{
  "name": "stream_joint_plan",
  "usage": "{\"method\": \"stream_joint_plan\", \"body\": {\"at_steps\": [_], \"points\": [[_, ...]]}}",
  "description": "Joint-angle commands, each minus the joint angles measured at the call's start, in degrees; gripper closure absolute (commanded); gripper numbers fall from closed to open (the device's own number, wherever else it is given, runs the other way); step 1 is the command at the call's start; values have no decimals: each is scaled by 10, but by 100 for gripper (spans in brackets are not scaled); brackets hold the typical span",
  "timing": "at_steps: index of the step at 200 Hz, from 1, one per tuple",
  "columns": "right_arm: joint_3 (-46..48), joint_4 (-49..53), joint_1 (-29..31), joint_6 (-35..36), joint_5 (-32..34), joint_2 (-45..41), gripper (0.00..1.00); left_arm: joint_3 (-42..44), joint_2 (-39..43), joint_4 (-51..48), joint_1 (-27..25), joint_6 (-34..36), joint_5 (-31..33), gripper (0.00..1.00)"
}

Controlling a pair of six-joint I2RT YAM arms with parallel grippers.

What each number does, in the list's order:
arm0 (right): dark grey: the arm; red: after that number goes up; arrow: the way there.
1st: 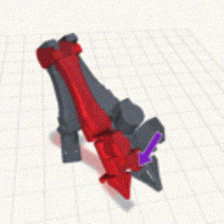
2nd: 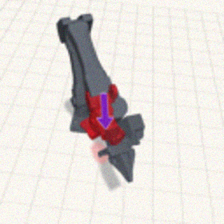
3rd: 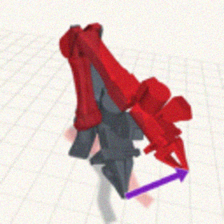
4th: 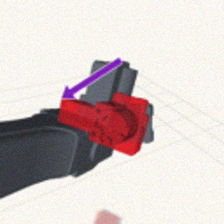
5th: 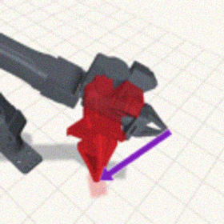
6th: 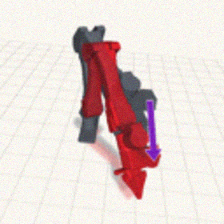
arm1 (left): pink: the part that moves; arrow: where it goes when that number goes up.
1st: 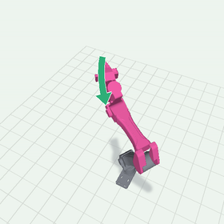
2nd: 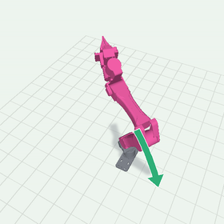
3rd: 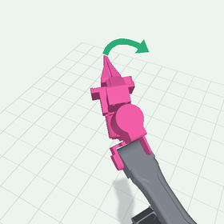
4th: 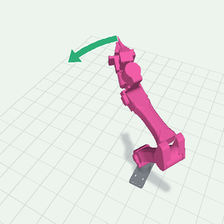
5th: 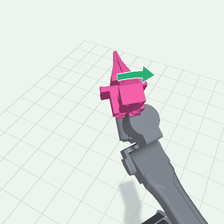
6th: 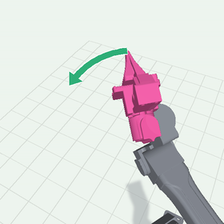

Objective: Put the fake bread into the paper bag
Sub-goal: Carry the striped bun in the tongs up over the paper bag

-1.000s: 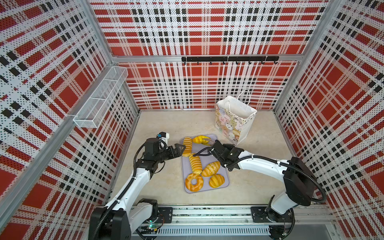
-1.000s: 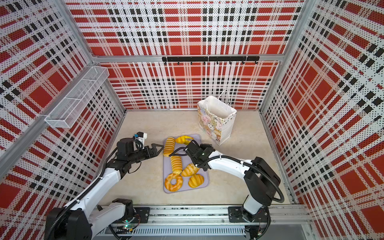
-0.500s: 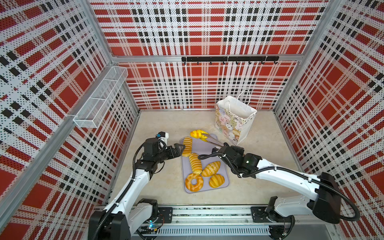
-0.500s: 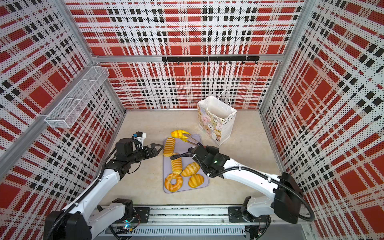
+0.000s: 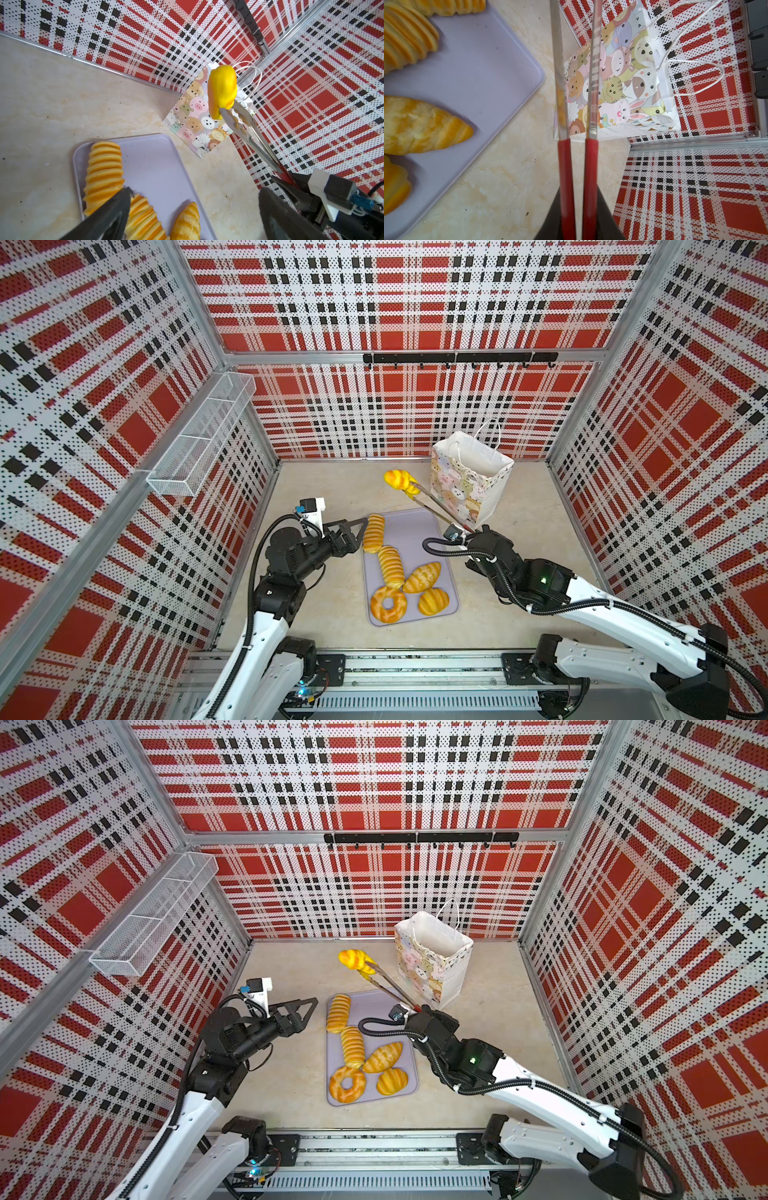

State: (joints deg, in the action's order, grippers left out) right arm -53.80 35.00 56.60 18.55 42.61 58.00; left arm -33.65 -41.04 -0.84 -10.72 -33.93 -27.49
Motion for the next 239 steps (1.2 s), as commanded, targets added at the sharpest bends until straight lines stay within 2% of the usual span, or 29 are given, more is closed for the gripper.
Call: {"method": "stream_joint_plan", "body": {"at_steps": [1,65,97,142,180,239], "points": [[-17,-30,6,-47,-16,-29,81,0,7,45,-17,-21,27,2],[-6,-98,6,-106,-55,-99,83,-10,-17,134,-74,-24,68,2],[-7,-117,6,-124,-13,-101,83,-32,-44,162,-92,-25,83,2],[-37,-104,4,-143,58,-47,83,-40,-90,197,-118,-27,88,2],[-50,-108,-19,-165,118,-19,85,-48,-117,218,-146,-23,104,2],[-54,-78,-84,-226,108,-34,85,-57,-148,225,-156,-15,108,2]]}}
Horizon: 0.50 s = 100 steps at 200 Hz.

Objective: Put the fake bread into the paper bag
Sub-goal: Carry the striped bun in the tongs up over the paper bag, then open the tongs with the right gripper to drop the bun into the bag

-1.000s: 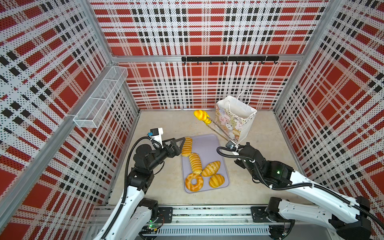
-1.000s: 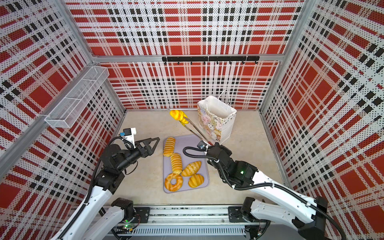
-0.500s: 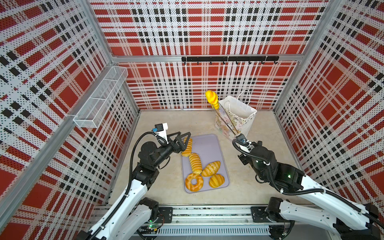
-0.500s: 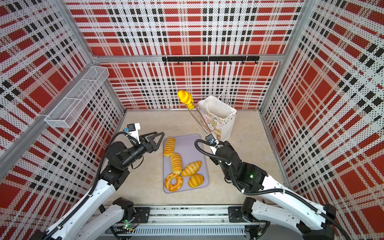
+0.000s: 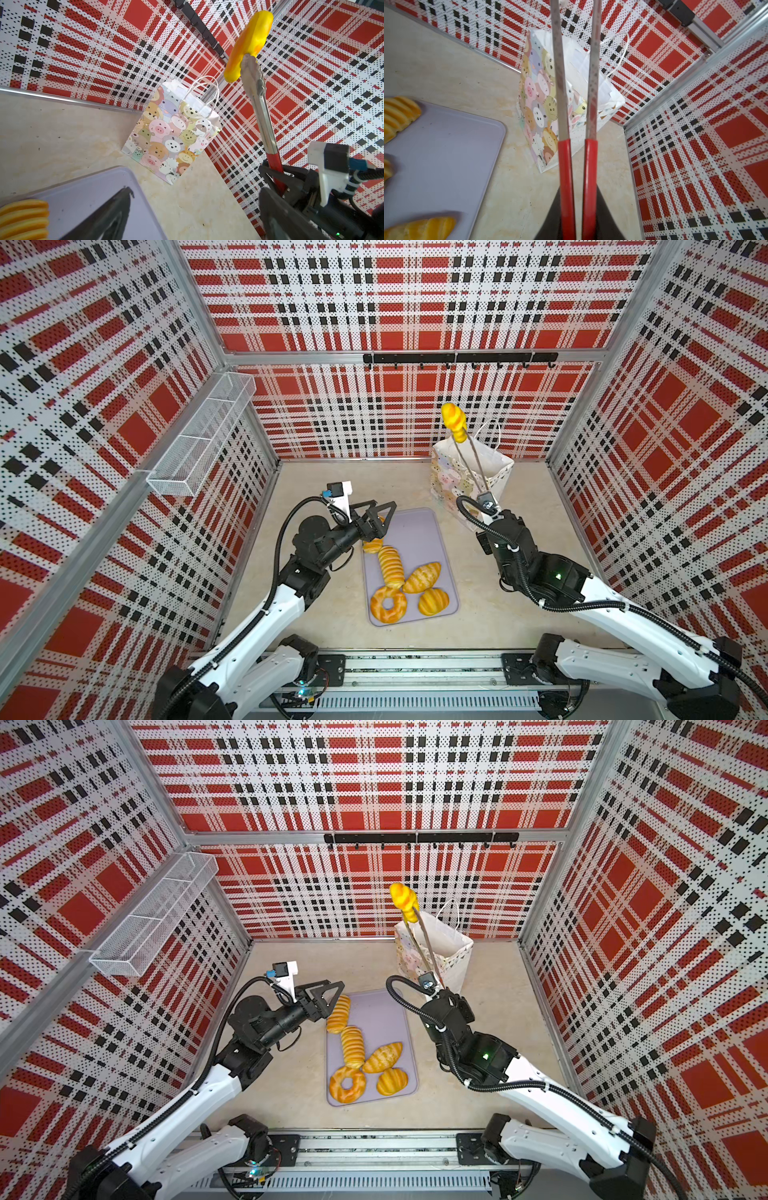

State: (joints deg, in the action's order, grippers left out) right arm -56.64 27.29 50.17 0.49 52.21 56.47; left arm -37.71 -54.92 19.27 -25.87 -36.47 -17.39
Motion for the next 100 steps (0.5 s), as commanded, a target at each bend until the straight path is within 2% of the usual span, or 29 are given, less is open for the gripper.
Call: {"method": "stream_joint_plan", "body": {"at_steps": [1,56,100], "points": [[-26,1,-21,-46,11,-19,85,-17,-9,24,-5,11,7,2],[-33,68,-88,-102,-87,2,84,-26,-41,31,-6,20,2,2],[-42,92,-107,-124,-112,25,83,-23,-43,31,-7,29,3,2]]}}
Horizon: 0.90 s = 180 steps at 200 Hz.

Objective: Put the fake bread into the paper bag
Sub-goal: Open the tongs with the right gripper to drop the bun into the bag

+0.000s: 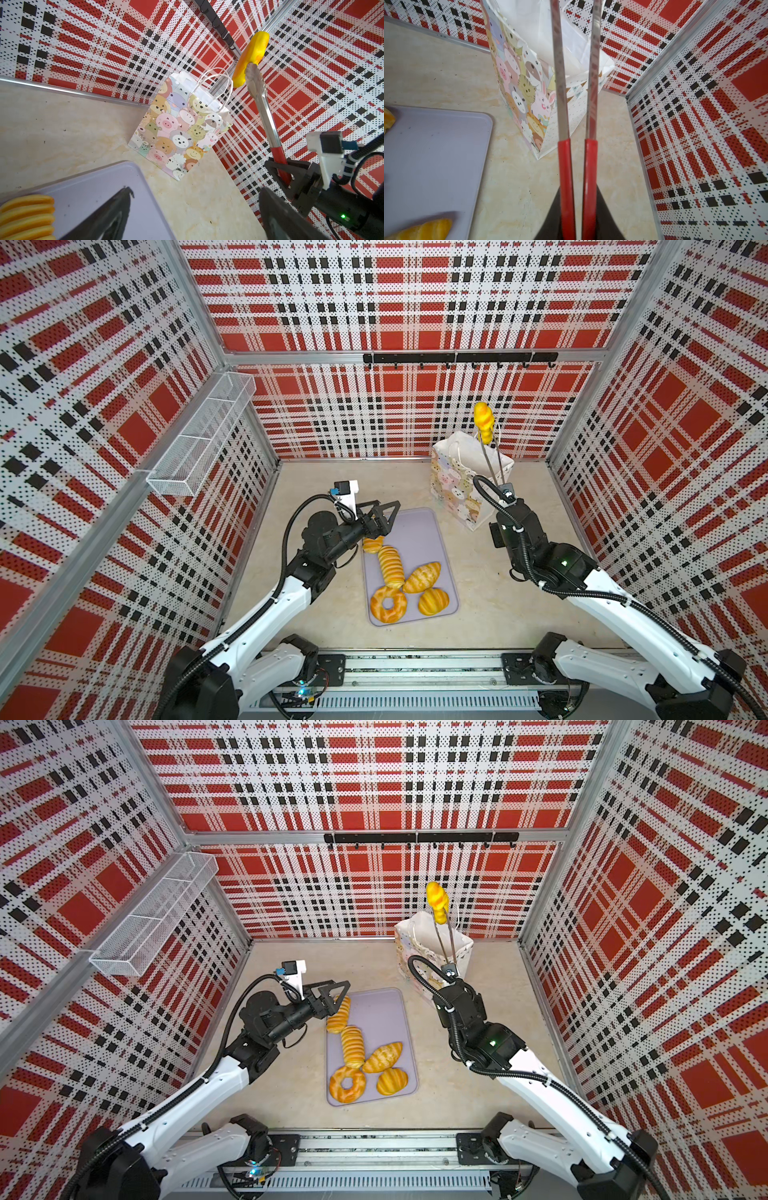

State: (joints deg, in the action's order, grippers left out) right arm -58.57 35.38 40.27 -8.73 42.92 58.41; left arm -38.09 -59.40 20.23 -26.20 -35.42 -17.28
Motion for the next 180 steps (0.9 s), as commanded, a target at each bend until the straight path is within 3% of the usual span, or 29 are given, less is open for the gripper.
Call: {"method": "stream_joint_plan", "body": {"at_steps": [1,51,106,180], "points": [[-23,11,-9,-33,-20,7,83,-19,2,21,-4,19,2,2],[-30,40,-18,-59,-18,24,81,-17,8,21,-3,30,-1,2],[-35,61,-22,-76,-17,35,70,-11,16,21,-3,32,-15,2],[-34,55,-22,-75,-30,8,73,-6,29,13,2,30,-17,2]]}}
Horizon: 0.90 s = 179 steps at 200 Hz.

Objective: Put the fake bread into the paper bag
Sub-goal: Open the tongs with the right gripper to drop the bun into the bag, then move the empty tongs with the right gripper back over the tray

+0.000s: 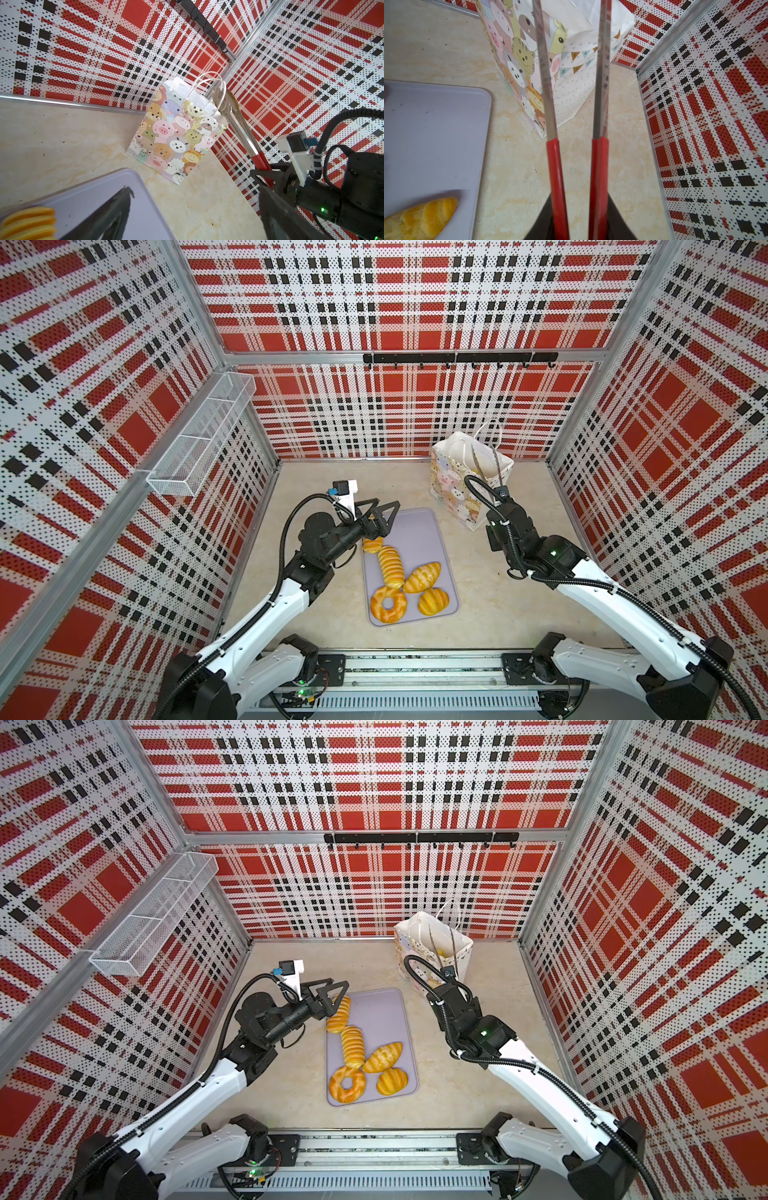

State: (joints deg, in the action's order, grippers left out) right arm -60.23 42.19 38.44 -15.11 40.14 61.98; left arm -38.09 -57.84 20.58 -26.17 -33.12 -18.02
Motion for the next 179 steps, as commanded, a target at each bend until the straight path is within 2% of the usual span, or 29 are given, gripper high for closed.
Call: {"method": "stream_joint_plan", "body": {"at_steps": [1,36,56,78,124,131,179], "points": [[-16,-14,-4,-12,-3,-29,73,-6,14,9,2,7,-10,2],[26,-95,-4,43,-79,-108,77,-7,29,-57,15,15,12,2],[60,-153,-4,89,-191,-154,78,-3,37,-93,36,11,16,2],[76,-185,-3,99,-310,-175,78,9,50,-119,67,-2,8,2],[31,-96,-4,80,-455,-106,77,19,76,-199,116,0,-17,2],[23,-78,-4,75,-477,-88,77,17,78,-217,137,4,-18,2],[-10,-7,1,25,-579,15,75,16,98,-314,168,23,-18,2]]}}
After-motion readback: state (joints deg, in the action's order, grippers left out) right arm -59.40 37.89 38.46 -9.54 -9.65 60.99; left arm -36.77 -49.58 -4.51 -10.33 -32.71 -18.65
